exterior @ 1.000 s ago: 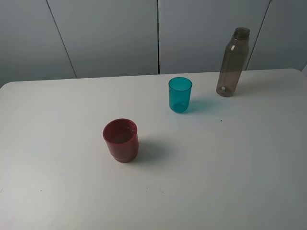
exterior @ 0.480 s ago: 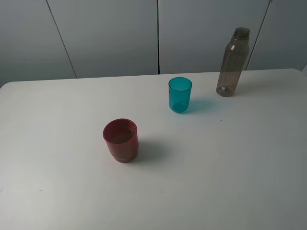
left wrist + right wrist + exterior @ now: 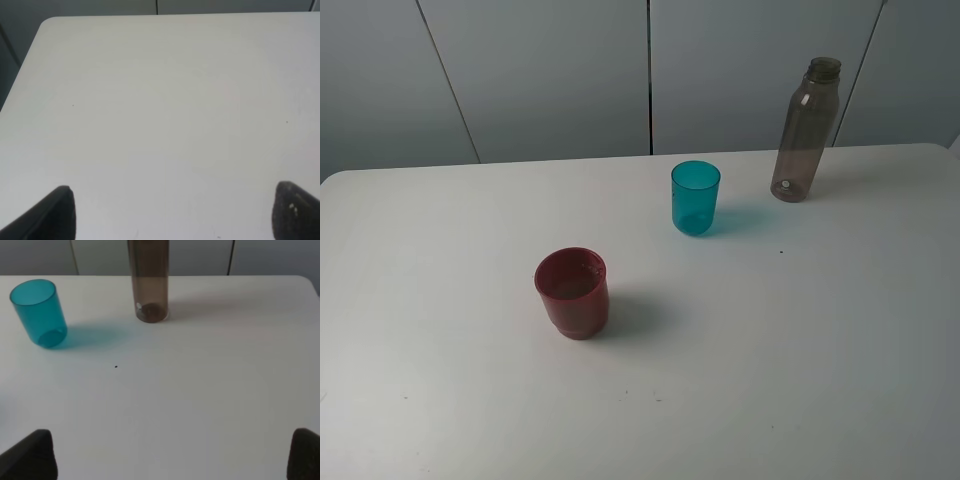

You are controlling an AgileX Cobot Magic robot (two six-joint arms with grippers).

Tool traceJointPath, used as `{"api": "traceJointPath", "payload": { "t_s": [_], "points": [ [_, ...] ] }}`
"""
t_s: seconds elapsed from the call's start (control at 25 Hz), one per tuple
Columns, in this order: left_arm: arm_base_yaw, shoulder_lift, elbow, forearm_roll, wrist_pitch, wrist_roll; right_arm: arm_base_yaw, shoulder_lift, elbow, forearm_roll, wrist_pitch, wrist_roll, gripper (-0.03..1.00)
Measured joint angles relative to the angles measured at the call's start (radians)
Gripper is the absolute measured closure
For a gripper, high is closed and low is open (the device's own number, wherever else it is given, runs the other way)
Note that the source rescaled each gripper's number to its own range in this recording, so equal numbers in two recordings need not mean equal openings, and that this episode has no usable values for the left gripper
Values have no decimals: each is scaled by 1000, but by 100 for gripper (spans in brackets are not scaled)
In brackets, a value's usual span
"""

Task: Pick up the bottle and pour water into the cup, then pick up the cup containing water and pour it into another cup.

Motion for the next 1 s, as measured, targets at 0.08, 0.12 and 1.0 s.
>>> {"api": "traceJointPath", "payload": {
  "t_s": [0.08,0.12,1.0],
  "points": [
    [0,0,0,0,0,0,-41,0,0,25,0,-4,-3],
    [0,0,0,0,0,0,-64,0,0,55,0,-18,-3],
    [0,0,0,0,0,-2,-231,0,0,258,2,-298,-3]
  ]
}}
